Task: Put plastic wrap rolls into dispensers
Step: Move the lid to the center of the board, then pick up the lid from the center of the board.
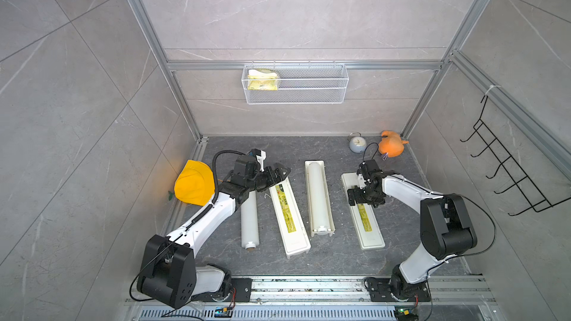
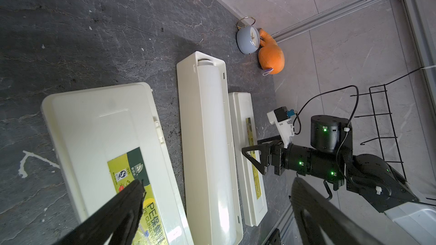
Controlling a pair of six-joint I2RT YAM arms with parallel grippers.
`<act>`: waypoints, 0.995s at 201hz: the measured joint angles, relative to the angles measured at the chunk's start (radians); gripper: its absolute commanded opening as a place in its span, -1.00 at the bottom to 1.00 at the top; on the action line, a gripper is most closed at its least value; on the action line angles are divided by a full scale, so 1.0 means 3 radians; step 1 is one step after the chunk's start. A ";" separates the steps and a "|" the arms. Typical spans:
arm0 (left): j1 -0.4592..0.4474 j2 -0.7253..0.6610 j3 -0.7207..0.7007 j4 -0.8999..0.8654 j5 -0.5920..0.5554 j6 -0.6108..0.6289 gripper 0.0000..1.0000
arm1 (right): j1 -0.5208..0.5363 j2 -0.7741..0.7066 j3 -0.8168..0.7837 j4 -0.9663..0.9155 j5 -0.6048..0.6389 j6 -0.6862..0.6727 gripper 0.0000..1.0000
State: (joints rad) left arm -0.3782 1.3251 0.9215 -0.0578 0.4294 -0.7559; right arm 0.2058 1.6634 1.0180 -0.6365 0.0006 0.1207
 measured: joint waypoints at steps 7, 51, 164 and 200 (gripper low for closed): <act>0.0000 0.0010 0.0000 0.0005 0.0001 0.0000 0.97 | 0.0010 -0.0041 -0.0048 -0.0020 -0.0001 0.0003 0.99; 0.0000 0.0093 0.0006 0.0022 0.0038 0.0000 0.97 | 0.0134 -0.0245 -0.0217 -0.0184 -0.0065 0.0192 0.99; -0.0011 0.0159 0.0067 0.0031 0.0089 0.0001 0.97 | 0.0317 -0.0009 -0.0219 -0.0434 0.0468 0.0708 0.99; -0.0011 0.0172 0.0083 0.0031 0.0090 0.0001 0.98 | 0.0310 0.0053 -0.0187 -0.0403 0.0205 0.0656 0.99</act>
State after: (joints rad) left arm -0.3817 1.3766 0.9463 -0.0486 0.4564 -0.7555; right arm 0.2989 1.6794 0.9619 -0.7574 0.0620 0.3176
